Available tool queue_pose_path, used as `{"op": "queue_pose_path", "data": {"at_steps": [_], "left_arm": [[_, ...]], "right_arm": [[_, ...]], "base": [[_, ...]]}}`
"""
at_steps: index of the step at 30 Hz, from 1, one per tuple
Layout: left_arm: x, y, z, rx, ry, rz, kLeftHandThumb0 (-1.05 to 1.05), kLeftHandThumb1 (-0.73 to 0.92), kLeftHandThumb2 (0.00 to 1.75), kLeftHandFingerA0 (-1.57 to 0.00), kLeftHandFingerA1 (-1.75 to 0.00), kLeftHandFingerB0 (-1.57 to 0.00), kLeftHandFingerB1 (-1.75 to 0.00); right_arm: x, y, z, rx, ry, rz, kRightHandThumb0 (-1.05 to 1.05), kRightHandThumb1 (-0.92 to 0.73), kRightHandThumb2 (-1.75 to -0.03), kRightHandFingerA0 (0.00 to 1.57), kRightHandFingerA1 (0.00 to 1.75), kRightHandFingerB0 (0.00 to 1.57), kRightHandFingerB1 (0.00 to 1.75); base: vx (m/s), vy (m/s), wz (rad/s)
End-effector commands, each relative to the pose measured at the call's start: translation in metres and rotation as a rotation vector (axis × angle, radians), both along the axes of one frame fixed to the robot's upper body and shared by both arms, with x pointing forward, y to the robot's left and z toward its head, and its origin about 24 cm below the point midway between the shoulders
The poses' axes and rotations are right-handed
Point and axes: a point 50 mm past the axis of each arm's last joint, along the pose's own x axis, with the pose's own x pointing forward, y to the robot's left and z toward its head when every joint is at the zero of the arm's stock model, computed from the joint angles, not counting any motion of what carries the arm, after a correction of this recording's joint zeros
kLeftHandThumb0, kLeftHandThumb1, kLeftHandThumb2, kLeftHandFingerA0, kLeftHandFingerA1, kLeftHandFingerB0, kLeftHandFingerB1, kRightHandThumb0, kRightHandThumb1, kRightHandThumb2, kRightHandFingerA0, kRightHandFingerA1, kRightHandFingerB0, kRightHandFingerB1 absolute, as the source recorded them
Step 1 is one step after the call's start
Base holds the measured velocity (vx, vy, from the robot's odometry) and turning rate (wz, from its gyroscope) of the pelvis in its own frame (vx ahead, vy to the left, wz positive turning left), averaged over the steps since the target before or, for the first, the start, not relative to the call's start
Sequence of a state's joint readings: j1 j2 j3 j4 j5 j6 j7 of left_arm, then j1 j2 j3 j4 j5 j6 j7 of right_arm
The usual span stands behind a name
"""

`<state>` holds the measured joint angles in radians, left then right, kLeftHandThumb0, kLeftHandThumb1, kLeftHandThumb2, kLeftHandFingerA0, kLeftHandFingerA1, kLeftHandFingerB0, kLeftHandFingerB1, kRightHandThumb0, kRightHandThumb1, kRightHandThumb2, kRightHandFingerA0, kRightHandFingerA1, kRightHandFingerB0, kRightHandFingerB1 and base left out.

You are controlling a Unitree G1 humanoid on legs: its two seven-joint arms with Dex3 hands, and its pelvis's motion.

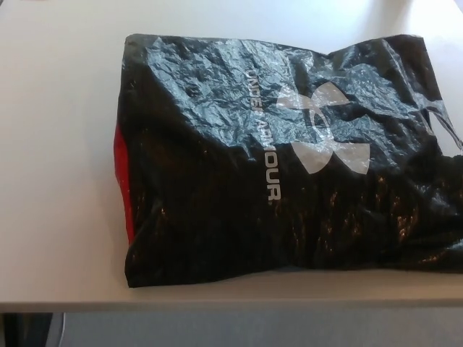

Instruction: A plastic bag is kept in the middle of the desk and the robot uses both its hands to grab the bag from the left and right and brings its hands close together to compress the bag

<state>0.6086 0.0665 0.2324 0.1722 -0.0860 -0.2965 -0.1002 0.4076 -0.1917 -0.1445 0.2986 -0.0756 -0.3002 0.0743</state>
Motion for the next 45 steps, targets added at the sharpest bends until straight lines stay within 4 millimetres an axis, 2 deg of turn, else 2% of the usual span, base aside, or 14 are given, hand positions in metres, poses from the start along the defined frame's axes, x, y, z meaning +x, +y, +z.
{"op": "queue_pose_path", "data": {"at_steps": [1,15,16,17,21,22,26,34,35,37,38,40,41,45], "left_arm": [[-0.006,0.010,0.074,0.036,-0.491,0.061,-0.66,0.78,0.61,-0.28,-0.35,-0.28,-0.31],[-0.016,0.021,0.097,0.107,-0.597,0.030,-0.70,0.83,0.64,-0.27,-0.37,-0.21,-0.30],[-0.016,0.026,0.107,0.126,-0.646,0.043,-0.67,0.83,0.65,-0.27,-0.37,-0.21,-0.29],[-0.016,0.029,0.114,0.147,-0.681,0.050,-0.69,0.85,0.65,-0.27,-0.36,-0.20,-0.28],[-0.008,0.042,0.155,0.238,-0.871,0.078,-0.71,0.88,0.66,-0.25,-0.35,-0.18,-0.28],[-0.007,0.043,0.163,0.251,-0.902,0.096,-0.73,0.89,0.66,-0.25,-0.34,-0.18,-0.28],[0.002,0.047,0.196,0.320,-1.040,0.112,-0.70,0.91,0.67,-0.23,-0.36,-0.19,-0.29],[0.051,0.053,0.263,0.414,-1.234,0.056,-0.76,0.76,1.00,-0.18,-0.47,-0.15,-0.42],[0.058,0.053,0.270,0.420,-1.234,0.042,-0.76,0.76,1.00,-0.17,-0.47,-0.15,-0.42],[0.071,0.052,0.278,0.427,-1.211,0.027,-0.74,0.92,0.71,-0.23,-0.37,-0.18,-0.29],[0.076,0.052,0.280,0.423,-1.203,0.022,-0.74,0.92,0.71,-0.23,-0.38,-0.18,-0.29],[0.094,0.057,0.281,0.403,-1.184,0.028,-0.73,0.92,0.70,-0.27,-0.37,-0.21,-0.29],[0.105,0.059,0.280,0.384,-1.168,0.043,-0.73,0.92,0.71,-0.28,-0.39,-0.21,-0.29],[0.124,0.066,0.274,0.333,-1.134,0.081,-0.72,0.92,0.70,-0.33,-0.40,-0.26,-0.30]], "right_arm": [[0.001,-0.003,0.071,-0.083,-0.472,0.116,-0.27,-0.74,-1.21,0.00,0.50,0.00,0.48],[0.002,-0.008,0.094,-0.119,-0.579,0.142,-0.29,-0.70,-1.19,0.00,0.50,0.01,0.48],[0.005,-0.009,0.102,-0.117,-0.619,0.130,-0.49,-0.92,-0.69,0.10,0.26,0.11,0.28],[0.007,-0.010,0.108,-0.109,-0.659,0.115,-0.27,-0.75,-1.21,0.00,0.50,0.00,0.48],[0.019,-0.014,0.137,-0.054,-0.835,0.048,-0.29,-0.71,-1.19,0.01,0.51,0.00,0.48],[0.021,-0.016,0.144,-0.062,-0.854,0.051,-0.56,-0.88,-0.66,0.04,0.31,0.09,0.29],[0.027,-0.020,0.170,-0.093,-0.931,0.024,-0.66,-0.82,-0.68,0.04,0.23,0.10,0.24],[0.075,-0.025,0.246,-0.210,-1.178,-0.006,-0.84,-0.64,-1.04,0.05,0.38,0.09,0.34],[0.082,-0.025,0.254,-0.227,-1.204,-0.012,-0.84,-0.84,-0.66,0.09,0.35,0.16,0.27],[0.095,-0.023,0.267,-0.235,-1.230,-0.001,-0.90,-0.69,-1.06,0.04,0.44,0.09,0.37],[0.100,-0.022,0.270,-0.236,-1.231,0.005,-0.84,-0.86,-0.67,0.06,0.40,0.10,0.32],[0.115,-0.020,0.276,-0.263,-1.201,-0.012,-0.88,-0.88,-0.67,0.13,0.42,0.13,0.33],[0.124,-0.019,0.278,-0.294,-1.170,-0.017,-0.91,-0.73,-1.12,0.04,0.48,0.03,0.41],[0.143,-0.017,0.276,-0.251,-1.122,0.032,-0.83,-0.70,-1.07,0.03,0.40,0.07,0.32]], "base": [[0.00,0.000,0.00],[0.00,0.000,0.00],[0.00,0.000,0.00],[0.00,0.000,0.00],[0.00,0.000,0.00],[0.00,0.000,0.00],[0.00,0.000,0.00],[0.00,0.000,0.00],[0.00,0.000,0.00],[0.00,0.000,0.00],[0.00,0.000,0.00],[0.00,0.000,0.00],[0.00,0.000,0.00],[0.00,0.000,0.00]]}}
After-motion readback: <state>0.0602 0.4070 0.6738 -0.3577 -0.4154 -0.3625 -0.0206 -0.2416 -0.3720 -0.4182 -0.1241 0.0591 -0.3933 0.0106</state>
